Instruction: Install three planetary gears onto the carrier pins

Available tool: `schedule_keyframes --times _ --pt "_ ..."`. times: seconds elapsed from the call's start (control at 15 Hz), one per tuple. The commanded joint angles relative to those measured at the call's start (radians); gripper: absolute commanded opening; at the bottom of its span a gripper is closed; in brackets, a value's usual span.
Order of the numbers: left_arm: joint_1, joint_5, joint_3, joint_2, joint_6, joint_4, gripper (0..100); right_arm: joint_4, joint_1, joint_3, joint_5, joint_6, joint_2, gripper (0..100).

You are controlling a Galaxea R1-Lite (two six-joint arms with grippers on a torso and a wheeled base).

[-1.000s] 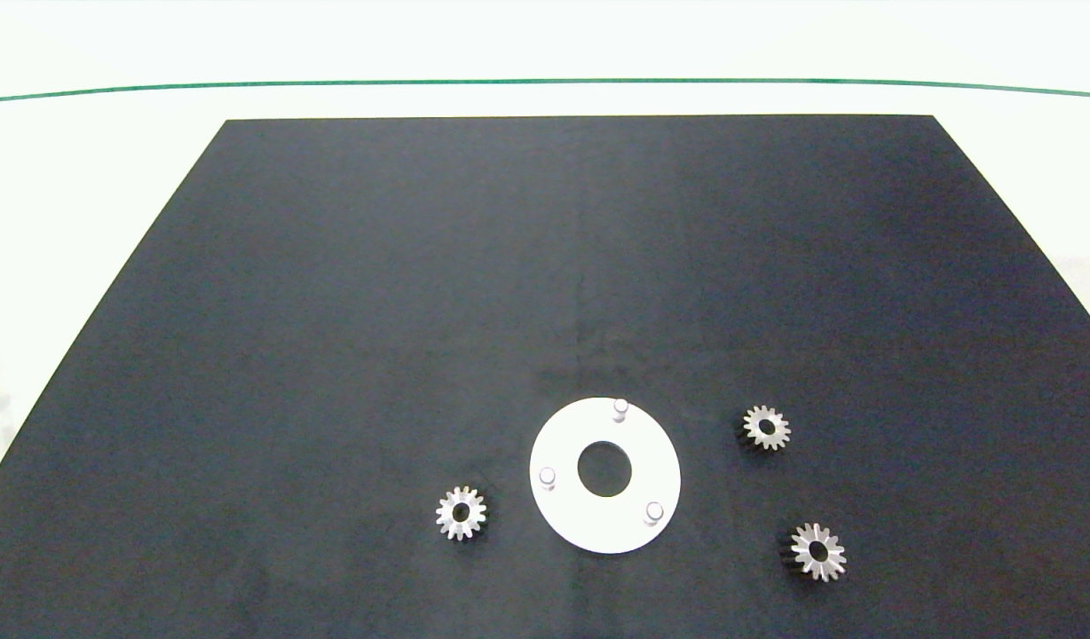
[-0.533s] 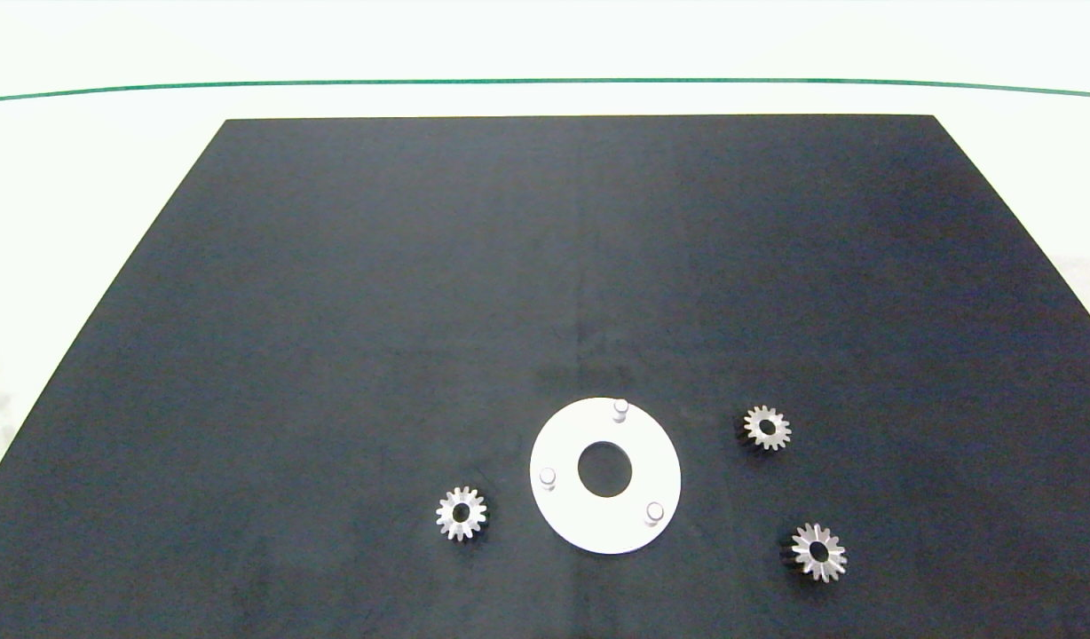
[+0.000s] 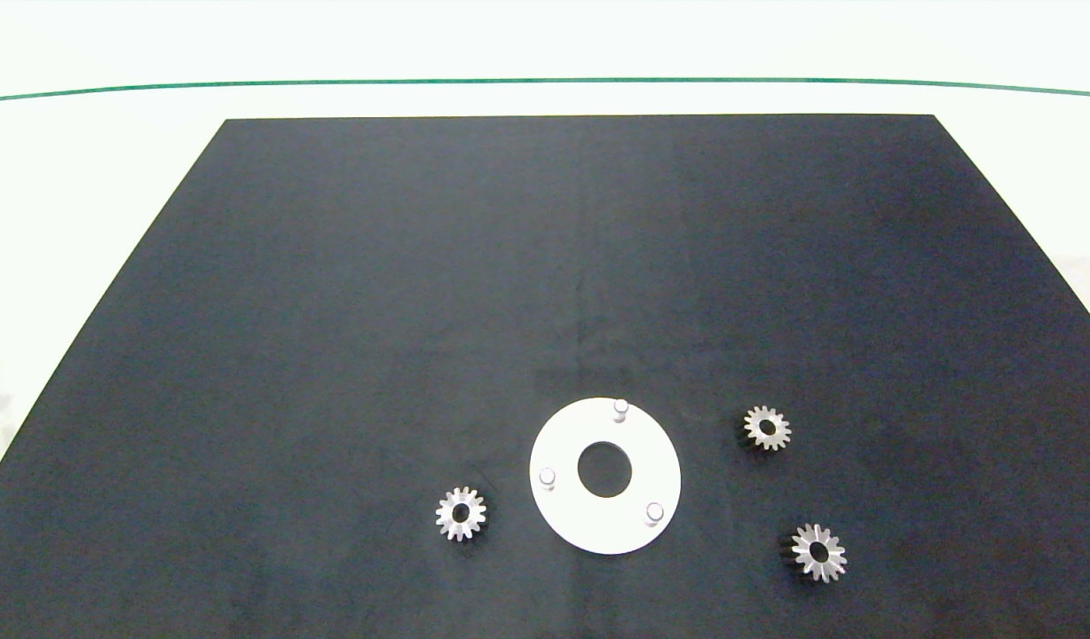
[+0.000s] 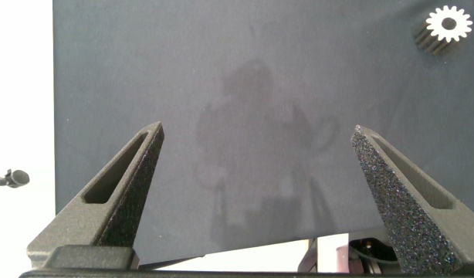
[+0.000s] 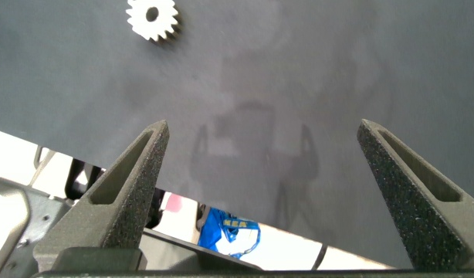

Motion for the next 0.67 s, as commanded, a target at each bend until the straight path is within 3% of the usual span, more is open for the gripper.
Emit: schedule_keyframes --times 0.07,0.27,0.47,0.67 --pt "0.002 0.0 0.0 -0.001 0.002 0.001 100 0.005 0.064 -0.036 -0.009 -0.004 0.107 100" --pt "0.002 0.0 0.009 -0.005 0.002 0.001 100 0.002 0.116 -0.035 -0.029 -0.032 0.171 100" --pt "0.005 0.0 0.02 -0.009 0.002 0.001 100 -0.016 0.165 -0.055 -0.066 -0.036 0.252 100" --pt "0.003 0.0 0.018 -0.009 0.002 0.001 100 -0.016 0.175 -0.078 -0.071 -0.055 0.302 100"
